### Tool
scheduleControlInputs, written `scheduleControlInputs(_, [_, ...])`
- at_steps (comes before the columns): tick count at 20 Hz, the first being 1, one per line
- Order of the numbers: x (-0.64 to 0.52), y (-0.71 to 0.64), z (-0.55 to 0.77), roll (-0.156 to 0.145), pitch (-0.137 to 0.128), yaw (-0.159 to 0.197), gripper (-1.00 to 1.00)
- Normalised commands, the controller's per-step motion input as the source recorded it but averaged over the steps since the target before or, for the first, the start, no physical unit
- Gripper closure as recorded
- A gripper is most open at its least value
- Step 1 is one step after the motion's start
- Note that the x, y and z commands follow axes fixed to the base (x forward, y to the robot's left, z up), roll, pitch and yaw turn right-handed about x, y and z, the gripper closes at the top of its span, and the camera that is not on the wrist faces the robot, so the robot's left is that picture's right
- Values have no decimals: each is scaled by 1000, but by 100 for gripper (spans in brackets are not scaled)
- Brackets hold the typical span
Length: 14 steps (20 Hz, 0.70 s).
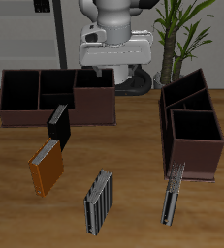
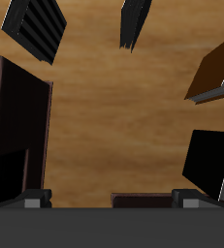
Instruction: Place the right striped book into the back desk caddy's right compartment and place the orange book into the left desk caddy's right compartment and place the black book into the left desk caddy's left compartment
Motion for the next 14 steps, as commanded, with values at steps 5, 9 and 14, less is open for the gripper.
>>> scheduleControlInputs(5, [391,209,78,-55,-50,18,-100])
scheduleControlInputs(9, [491,175,109,-39,-31,-20,-100])
scheduleControlInputs(14, [525,212,93,-25,-33,28,-100])
